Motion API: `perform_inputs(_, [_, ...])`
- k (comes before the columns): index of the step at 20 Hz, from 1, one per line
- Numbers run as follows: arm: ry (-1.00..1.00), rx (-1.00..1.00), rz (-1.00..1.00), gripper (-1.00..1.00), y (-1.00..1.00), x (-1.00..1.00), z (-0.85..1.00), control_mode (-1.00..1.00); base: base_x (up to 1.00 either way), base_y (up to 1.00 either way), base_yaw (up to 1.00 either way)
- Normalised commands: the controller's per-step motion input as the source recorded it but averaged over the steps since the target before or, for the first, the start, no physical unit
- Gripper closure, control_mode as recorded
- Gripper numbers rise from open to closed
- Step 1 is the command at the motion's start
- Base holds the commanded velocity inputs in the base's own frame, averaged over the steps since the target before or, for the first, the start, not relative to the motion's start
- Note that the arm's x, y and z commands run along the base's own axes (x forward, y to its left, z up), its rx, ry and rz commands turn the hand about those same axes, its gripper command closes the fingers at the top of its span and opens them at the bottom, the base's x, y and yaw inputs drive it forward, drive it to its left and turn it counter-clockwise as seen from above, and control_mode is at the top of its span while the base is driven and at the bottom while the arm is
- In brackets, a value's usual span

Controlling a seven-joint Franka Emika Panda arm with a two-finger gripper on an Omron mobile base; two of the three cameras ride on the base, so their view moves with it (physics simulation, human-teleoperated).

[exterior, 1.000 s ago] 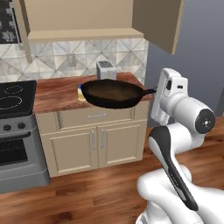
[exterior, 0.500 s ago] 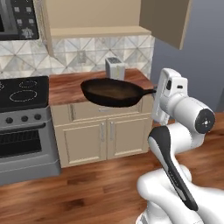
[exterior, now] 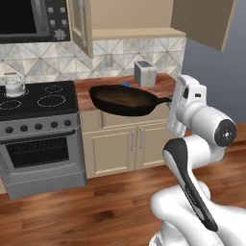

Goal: Pick the pan from the cabinet and place it on the stove. Then turn on the stove burner for the pan.

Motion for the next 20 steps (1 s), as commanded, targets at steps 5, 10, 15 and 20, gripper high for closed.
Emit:
perform_inputs(5, [0.00,0.00,0.00,1.00,0.00,0.00,0.00,1.00,0.00,0.77,0.04])
perform_inputs(10, [0.00,0.00,0.00,1.00,0.00,0.00,0.00,1.00,0.00,0.74,0.04])
perform_inputs(15, [0.00,0.00,0.00,1.00,0.00,0.00,0.00,1.00,0.09,0.59,0.01])
perform_inputs(20, [0.00,0.00,0.00,1.00,0.00,0.00,0.00,1.00,0.54,0.31,0.00])
